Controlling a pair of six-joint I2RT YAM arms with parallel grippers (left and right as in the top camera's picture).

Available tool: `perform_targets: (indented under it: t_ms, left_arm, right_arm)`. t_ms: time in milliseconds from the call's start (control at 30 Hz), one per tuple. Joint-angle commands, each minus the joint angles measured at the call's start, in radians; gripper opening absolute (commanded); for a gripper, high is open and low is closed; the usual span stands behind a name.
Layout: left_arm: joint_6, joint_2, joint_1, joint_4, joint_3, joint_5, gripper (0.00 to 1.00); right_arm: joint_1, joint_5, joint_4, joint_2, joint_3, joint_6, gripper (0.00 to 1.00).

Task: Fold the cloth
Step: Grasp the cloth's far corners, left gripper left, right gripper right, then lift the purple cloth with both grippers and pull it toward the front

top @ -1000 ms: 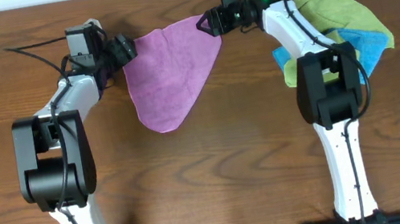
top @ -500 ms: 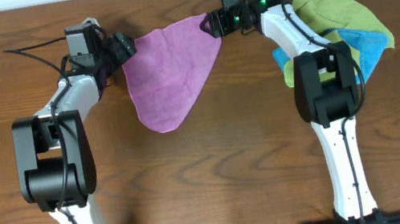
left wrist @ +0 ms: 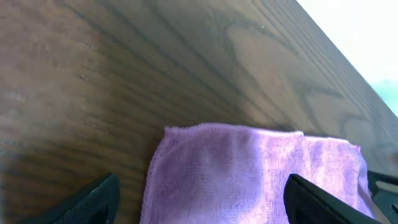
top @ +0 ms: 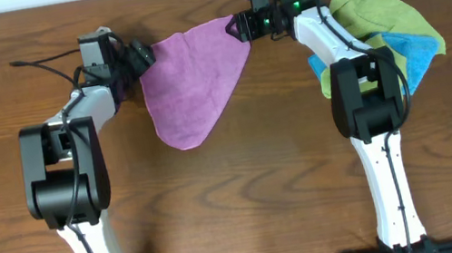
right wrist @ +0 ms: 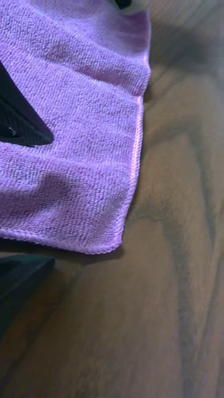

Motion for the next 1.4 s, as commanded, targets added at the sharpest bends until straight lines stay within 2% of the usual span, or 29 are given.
perform_targets:
  t_ms: [0, 233, 500, 700, 733, 767, 800, 933, 1100, 1233, 1367]
  left_arm:
    - [-0.025, 0.017, 0.001, 0.031, 0.022, -0.024, 0.84]
    - [-0.084, 0.040, 0.002, 0.081, 0.022, -0.020, 0.84]
    - [-0.086, 0.084, 0.001, 0.082, 0.022, 0.032, 0.82]
    - [-0.085, 0.086, 0.001, 0.082, 0.022, 0.040, 0.79]
    - [-0.085, 0.086, 0.001, 0.081, 0.022, 0.045, 0.77]
    - [-0.085, 0.086, 0.001, 0.082, 0.022, 0.053, 0.71]
    - [-0.085, 0.086, 0.001, 0.082, 0.022, 0.059, 0.65]
    - [-0.085, 0.086, 0.001, 0.082, 0.022, 0.066, 0.40]
    - [-0.085, 0.086, 0.001, 0.084, 0.022, 0.067, 0.08]
    - [-0.085, 0.086, 0.001, 0.135, 0.022, 0.123, 0.06]
    - [-0.103, 0.086, 0.001, 0.275, 0.023, 0.214, 0.06]
  right_arm:
    - [0.006, -0.018, 0.010, 0.031, 0.000, 0.025, 0.56]
    - [0.014, -0.022, 0.027, 0.038, 0.000, 0.051, 0.54]
    - [0.023, -0.022, 0.022, 0.040, 0.000, 0.052, 0.52]
    - [0.023, -0.022, 0.019, 0.041, 0.000, 0.066, 0.47]
    - [0.023, -0.022, 0.018, 0.041, 0.000, 0.066, 0.45]
    - [0.023, -0.022, 0.014, 0.041, 0.000, 0.066, 0.37]
    - [0.023, -0.022, 0.010, 0.041, 0.000, 0.066, 0.25]
    - [0.023, -0.022, 0.009, 0.041, 0.000, 0.082, 0.02]
    - [0.020, -0.024, 0.021, 0.041, 0.002, 0.100, 0.01]
    - [0.010, -0.109, 0.057, 0.036, 0.022, 0.130, 0.01]
    - [-0.003, -0.142, 0.042, 0.022, 0.092, 0.138, 0.01]
